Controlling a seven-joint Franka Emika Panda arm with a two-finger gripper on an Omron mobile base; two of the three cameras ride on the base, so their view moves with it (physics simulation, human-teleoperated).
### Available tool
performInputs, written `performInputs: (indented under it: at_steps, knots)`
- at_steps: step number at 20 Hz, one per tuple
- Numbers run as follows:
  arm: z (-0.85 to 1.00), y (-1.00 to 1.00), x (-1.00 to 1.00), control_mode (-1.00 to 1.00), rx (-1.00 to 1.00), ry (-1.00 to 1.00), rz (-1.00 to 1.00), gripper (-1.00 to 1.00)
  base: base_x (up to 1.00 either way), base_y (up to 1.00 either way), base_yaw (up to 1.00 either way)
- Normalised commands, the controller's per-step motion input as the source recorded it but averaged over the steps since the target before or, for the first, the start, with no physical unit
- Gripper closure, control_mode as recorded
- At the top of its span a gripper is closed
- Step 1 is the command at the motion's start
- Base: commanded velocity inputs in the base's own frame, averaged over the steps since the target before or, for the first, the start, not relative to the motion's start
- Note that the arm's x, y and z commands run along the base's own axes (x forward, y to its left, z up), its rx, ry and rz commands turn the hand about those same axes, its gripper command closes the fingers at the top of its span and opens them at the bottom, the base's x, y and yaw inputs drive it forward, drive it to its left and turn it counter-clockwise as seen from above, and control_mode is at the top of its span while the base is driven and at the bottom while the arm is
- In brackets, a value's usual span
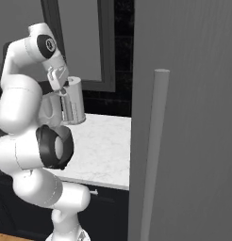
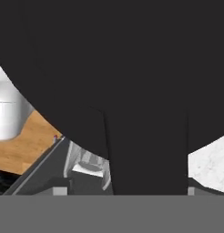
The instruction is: Close the lid blender by securely placing the lid on top.
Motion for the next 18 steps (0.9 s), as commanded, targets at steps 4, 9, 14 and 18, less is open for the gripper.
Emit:
performInputs:
  at_steps: [4, 9, 14, 18]
  knots:
    - [-0.67, 0.26, -0.25, -1.0, 0.06, -0.06, 0.0, -1.0, 0.0, 0.0, 0.0]
    - [0.13, 0.07, 0.0, -1.0, 0.03, -0.12, 0.0, -1.0, 0.0, 0.0, 0.0]
    - [0.09, 0.16, 0.0, -1.0, 0.0, -0.2, 0.0, -1.0, 0.0, 0.0, 0.0]
    - [0.11, 0.1, 0.0, -1.0, 0.0, -0.2, 0.0, -1.0, 0.0, 0.0, 0.0]
